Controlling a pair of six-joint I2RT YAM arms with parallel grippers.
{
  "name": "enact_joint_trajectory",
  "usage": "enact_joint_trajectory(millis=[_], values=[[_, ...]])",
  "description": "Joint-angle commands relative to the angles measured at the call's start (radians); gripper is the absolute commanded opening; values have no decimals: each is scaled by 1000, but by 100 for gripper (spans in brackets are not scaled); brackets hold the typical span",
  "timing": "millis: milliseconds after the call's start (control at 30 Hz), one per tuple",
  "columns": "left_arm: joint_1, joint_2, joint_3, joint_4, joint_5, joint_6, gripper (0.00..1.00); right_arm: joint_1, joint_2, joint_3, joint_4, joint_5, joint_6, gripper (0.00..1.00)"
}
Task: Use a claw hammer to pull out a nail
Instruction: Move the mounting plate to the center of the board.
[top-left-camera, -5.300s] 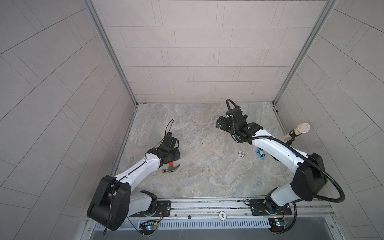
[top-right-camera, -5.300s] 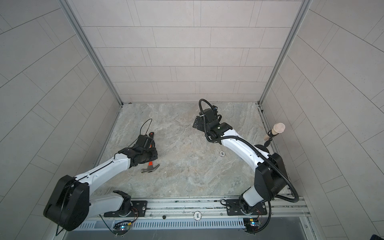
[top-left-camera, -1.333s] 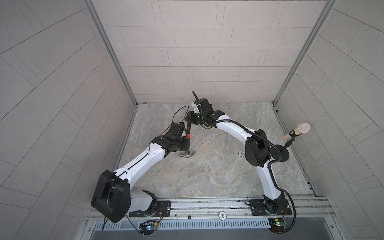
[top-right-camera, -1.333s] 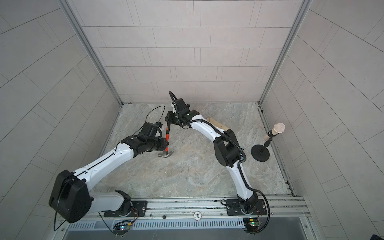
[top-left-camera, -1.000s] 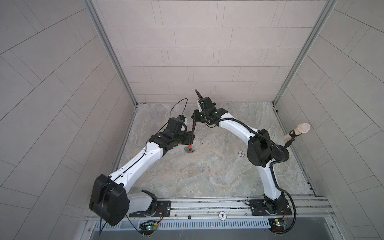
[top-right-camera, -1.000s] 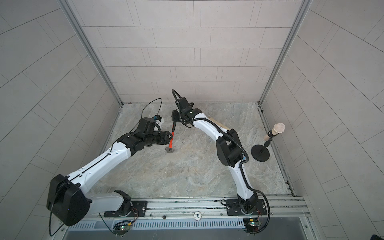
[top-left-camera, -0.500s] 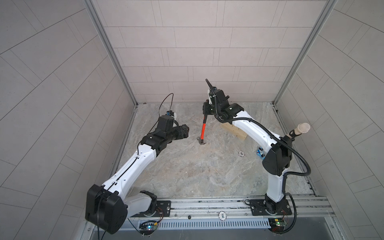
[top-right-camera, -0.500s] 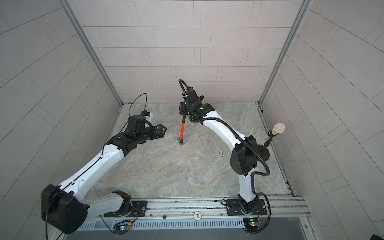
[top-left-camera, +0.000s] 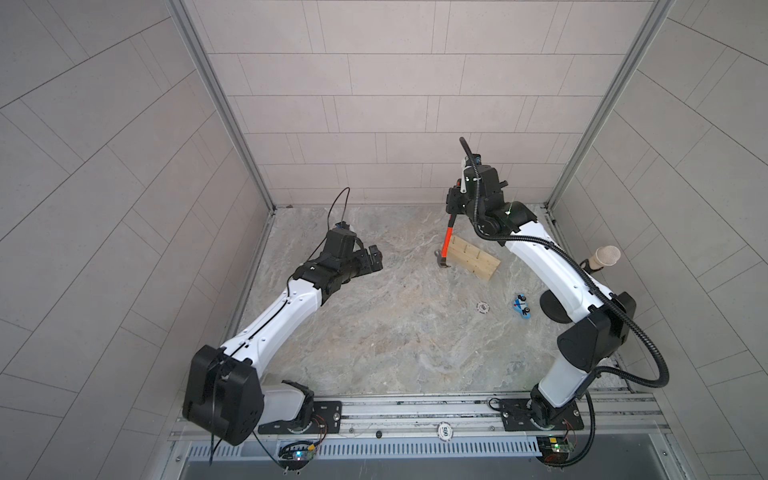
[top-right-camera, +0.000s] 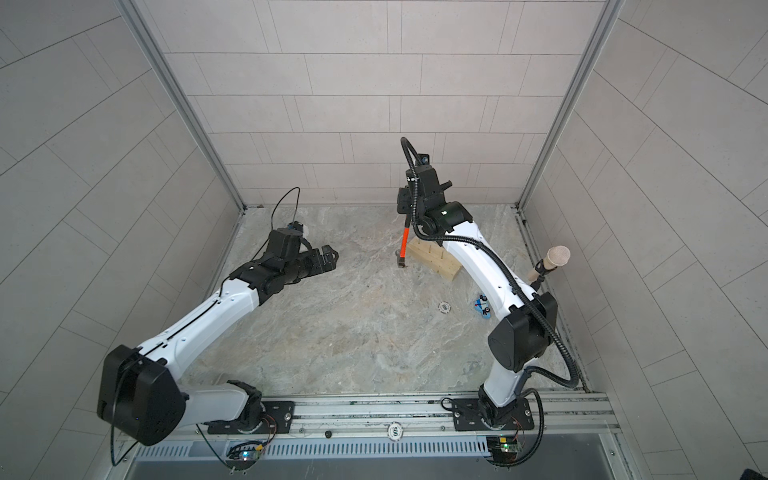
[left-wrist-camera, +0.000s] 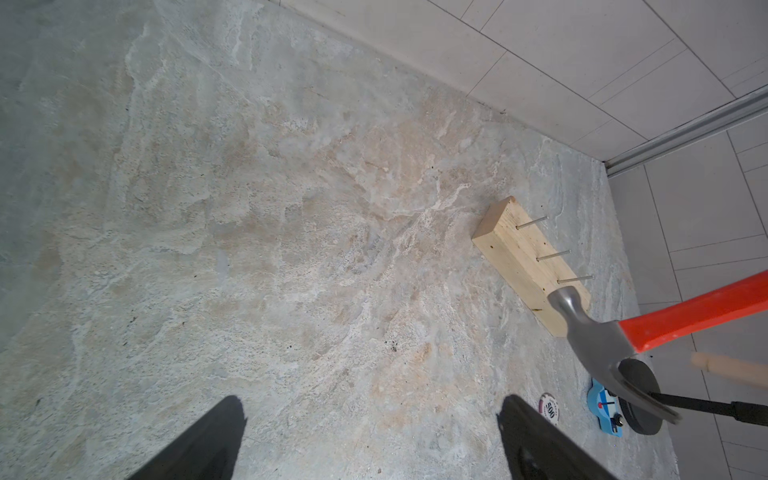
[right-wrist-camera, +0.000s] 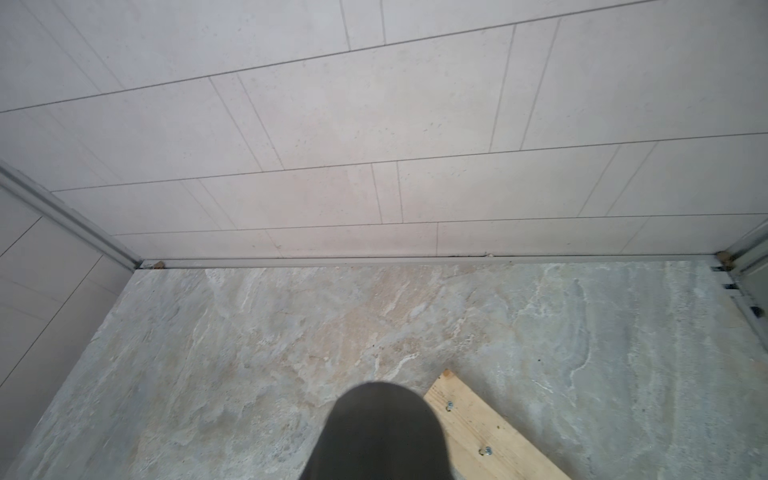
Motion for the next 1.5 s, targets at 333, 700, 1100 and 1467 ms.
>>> enact_joint_trajectory(millis=[333, 700, 1100, 1467], values=[[-91, 336, 330, -69, -19, -10, 100, -152, -51, -21, 118, 166, -86, 0], [-155, 521, 479, -79, 14, -10, 100, -220, 41, -46, 198, 233, -118, 0], [-169, 529, 478, -96, -29, -22, 100, -290, 154, 19, 285, 296, -161, 0], [-173, 524, 485, -121, -60, -29, 100, -301, 261, 59, 321, 260, -156, 0]])
